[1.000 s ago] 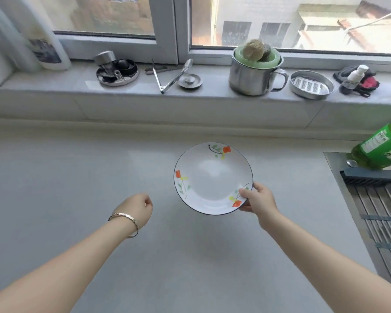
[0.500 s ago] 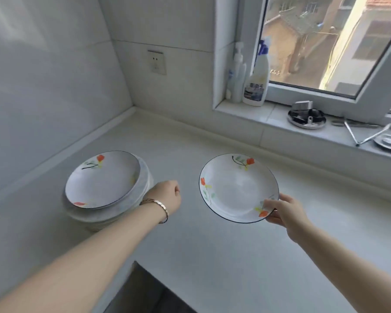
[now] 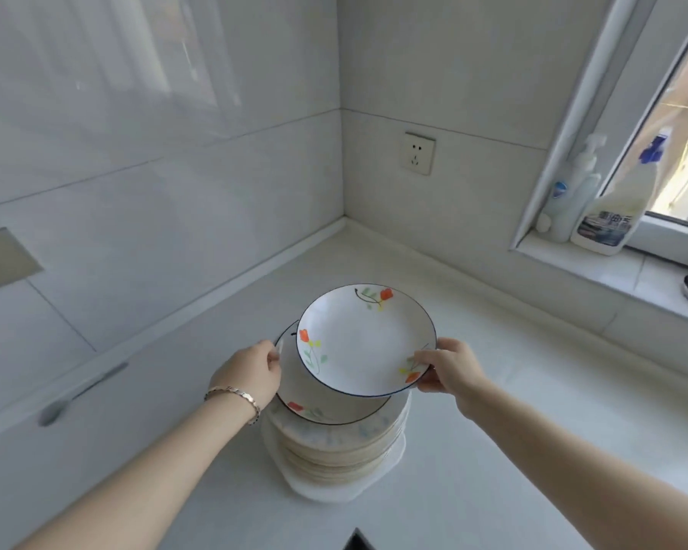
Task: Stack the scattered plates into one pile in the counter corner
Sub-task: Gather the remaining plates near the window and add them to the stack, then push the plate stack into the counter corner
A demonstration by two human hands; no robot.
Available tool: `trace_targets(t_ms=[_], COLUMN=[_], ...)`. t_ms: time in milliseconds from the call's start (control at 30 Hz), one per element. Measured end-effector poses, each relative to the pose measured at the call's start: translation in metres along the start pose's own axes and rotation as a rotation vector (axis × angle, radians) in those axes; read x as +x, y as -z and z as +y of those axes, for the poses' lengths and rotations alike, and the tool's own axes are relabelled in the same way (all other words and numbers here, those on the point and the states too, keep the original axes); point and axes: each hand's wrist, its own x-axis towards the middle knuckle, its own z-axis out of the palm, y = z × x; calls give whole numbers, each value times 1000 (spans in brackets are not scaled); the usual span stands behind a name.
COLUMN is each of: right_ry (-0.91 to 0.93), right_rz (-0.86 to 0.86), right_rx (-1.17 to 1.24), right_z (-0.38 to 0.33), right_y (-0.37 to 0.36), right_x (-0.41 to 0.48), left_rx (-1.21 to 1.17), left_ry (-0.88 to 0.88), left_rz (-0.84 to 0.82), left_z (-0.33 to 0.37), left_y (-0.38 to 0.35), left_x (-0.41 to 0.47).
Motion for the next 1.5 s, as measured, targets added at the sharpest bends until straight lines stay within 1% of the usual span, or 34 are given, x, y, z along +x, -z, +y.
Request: trace_targets(t_ms=[133, 233, 300, 367, 500, 667, 733, 800, 867, 967, 1067, 1133, 1200, 1300, 1367, 1433, 1500], right_ry=[15, 51, 75, 127, 280, 275, 284, 279, 252, 117, -105, -231, -336, -506, -543, -528, -517], right_rz=[-43, -50, -62, -62, 13, 67, 86, 95, 111, 100, 7, -84, -162, -227, -255, -257, -236], right_rx=[-128, -255, -297, -391, -780, -962, -987, -909, -745, -600, -553, -504, -374, -63, 80, 154, 205], right_z=[2, 5, 6, 8, 17, 24, 25, 27, 33, 60, 98, 118, 134, 153, 162, 168, 171], right_y=[-18, -25, -27, -29, -29, -36, -36, -31, -21, 1, 13, 12, 6, -6, -12, -18, -23], right_x=[14, 21, 22, 23, 24, 27, 29, 29, 28, 30, 41, 47, 48, 51, 52, 53, 52], left_rx=[-58, -95, -111, -114, -103, -88, -93, -96, -97, -164, -343, -510, -713, -944, -1058, -1182, -1241], left_ry=[76, 88, 92, 96, 117, 144, 155, 169, 186, 258, 440, 574, 718, 881, 949, 990, 998], left_rz=[6, 12, 16, 17, 4, -12, -16, -20, -31, -39, -48, -77, -122, -229, -303, -363, -385], left_z=[-10, -9, -8, -9, -15, -23, -26, -29, -32, -41, -56, -62, -61, -53, -51, -53, -54], left_y=[-1, -3, -3, -4, -6, -9, -10, -14, -20, -33, -51, -64, -79, -98, -110, -121, -128], left_x=[11, 18, 22, 24, 25, 20, 17, 14, 9, 1, -2, -6, -16, -37, -46, -48, -46])
